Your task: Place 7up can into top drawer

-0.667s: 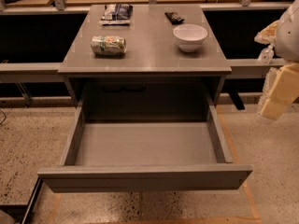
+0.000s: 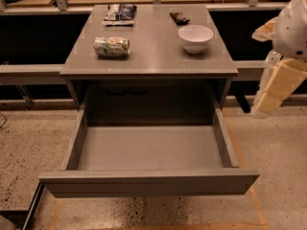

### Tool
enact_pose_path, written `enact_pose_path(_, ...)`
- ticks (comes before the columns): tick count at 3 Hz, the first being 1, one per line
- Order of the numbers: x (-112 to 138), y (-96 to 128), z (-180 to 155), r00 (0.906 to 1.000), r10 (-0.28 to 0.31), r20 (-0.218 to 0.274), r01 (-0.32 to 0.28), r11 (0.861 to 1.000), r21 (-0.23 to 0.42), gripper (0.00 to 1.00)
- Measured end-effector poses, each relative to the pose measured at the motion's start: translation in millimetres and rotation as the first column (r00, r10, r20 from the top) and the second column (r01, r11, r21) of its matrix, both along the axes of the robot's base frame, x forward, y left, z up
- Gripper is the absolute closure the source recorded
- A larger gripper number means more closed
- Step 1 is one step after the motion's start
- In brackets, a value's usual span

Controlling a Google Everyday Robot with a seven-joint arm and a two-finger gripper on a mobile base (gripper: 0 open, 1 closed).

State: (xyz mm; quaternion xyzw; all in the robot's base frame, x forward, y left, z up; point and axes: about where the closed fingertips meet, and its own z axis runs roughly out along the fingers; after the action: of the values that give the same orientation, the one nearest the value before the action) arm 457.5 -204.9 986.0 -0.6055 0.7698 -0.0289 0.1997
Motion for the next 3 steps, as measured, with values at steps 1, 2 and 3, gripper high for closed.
enact_pose_path(1,32,17,3,0.9984,0.045,0.035,-0.048,0.996,0.082,0.00)
enact_pose_path(2,75,41,11,0.9931,0.077,0.088,-0.089,0.985,0.148,0.00)
enact_pose_path(3,86,47,15,0.9908,0.083,0.106,-0.100,0.982,0.163,0.00)
